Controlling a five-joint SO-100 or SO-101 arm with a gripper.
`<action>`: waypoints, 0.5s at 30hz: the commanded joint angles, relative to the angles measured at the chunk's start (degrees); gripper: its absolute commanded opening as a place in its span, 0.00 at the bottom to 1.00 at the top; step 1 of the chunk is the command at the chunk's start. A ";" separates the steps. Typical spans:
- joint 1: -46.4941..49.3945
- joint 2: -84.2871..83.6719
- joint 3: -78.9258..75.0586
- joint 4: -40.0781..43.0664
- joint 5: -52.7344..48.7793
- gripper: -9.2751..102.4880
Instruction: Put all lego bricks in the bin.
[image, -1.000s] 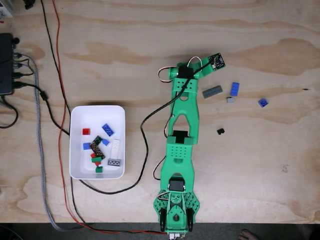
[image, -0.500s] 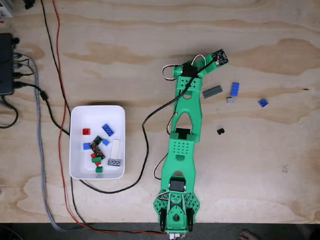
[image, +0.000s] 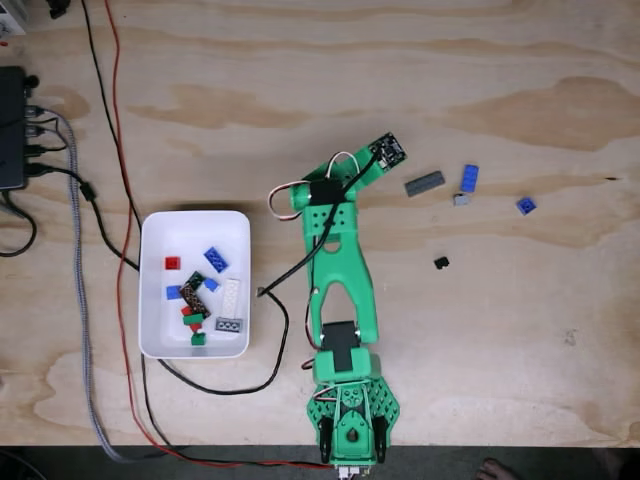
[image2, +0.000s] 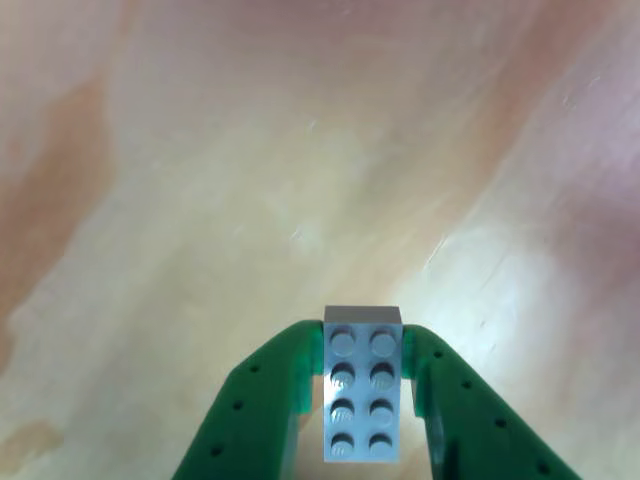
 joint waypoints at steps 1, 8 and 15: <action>-14.77 29.09 -7.03 8.70 4.13 0.08; -35.68 22.32 -3.16 11.95 5.10 0.08; -30.32 18.98 5.27 8.09 5.71 0.42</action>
